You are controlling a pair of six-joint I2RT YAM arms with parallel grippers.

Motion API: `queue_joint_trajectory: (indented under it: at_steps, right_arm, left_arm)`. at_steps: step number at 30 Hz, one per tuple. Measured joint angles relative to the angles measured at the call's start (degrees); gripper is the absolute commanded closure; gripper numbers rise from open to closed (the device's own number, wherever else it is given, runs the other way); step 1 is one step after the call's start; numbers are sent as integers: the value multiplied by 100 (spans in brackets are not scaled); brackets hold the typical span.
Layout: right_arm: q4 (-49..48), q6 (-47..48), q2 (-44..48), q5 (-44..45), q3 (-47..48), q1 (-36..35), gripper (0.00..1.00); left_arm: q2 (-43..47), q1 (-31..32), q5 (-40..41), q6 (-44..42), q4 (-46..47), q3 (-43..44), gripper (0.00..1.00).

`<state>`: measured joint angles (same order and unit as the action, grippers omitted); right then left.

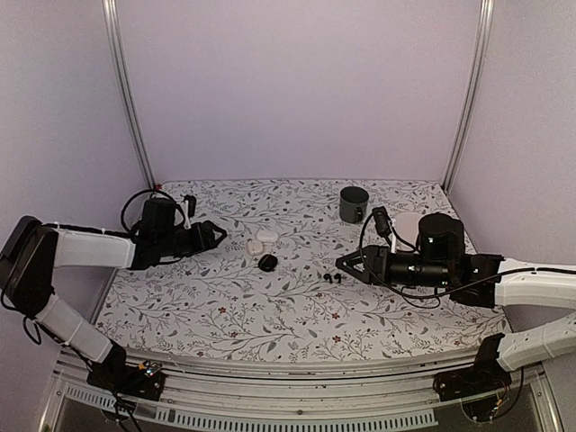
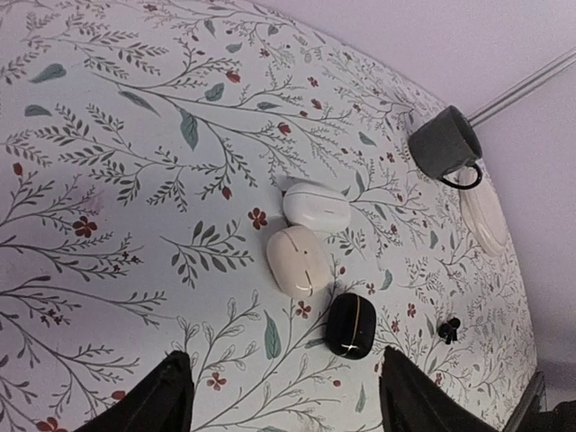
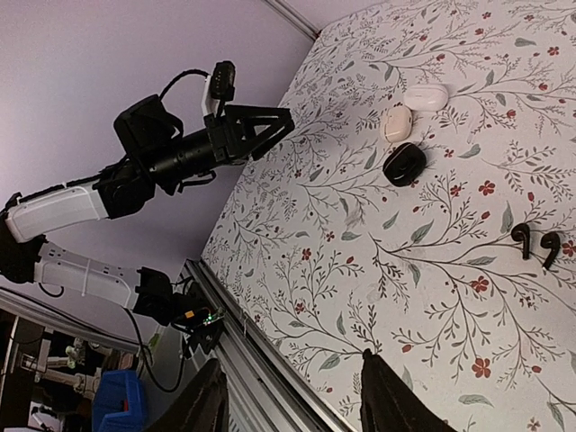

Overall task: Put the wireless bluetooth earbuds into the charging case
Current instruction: Pick up the charging case from the center of the board.

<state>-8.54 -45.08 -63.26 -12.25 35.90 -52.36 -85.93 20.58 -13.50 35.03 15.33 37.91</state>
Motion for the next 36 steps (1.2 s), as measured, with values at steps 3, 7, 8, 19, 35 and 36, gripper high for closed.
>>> queue_joint_trajectory:
  at_steps: [3, 7, 8, 19, 35, 36]
  right_arm:
    - [157, 20, 155, 138, -11, 0, 49]
    - [332, 76, 170, 293, -11, 0, 49]
    - [365, 90, 164, 308, -11, 0, 49]
    - [579, 136, 70, 428, -11, 0, 48]
    - [546, 98, -55, 450, -52, 0, 48]
    - [542, 94, -74, 444, -52, 0, 49]
  left_arm:
    - [59, 435, 278, -229, -164, 210, 32]
    - [-496, 1084, 632, -476, -490, 719, 29]
    - [-669, 1222, 750, -518, -560, 848, 29]
    - [-1853, 1971, 1670, -870, -1255, 1869, 32]
    - [-2861, 2371, 2483, -1427, -1926, 2809, 40]
    - [-2909, 2371, 2533, -1467, -1947, 2813, 41]
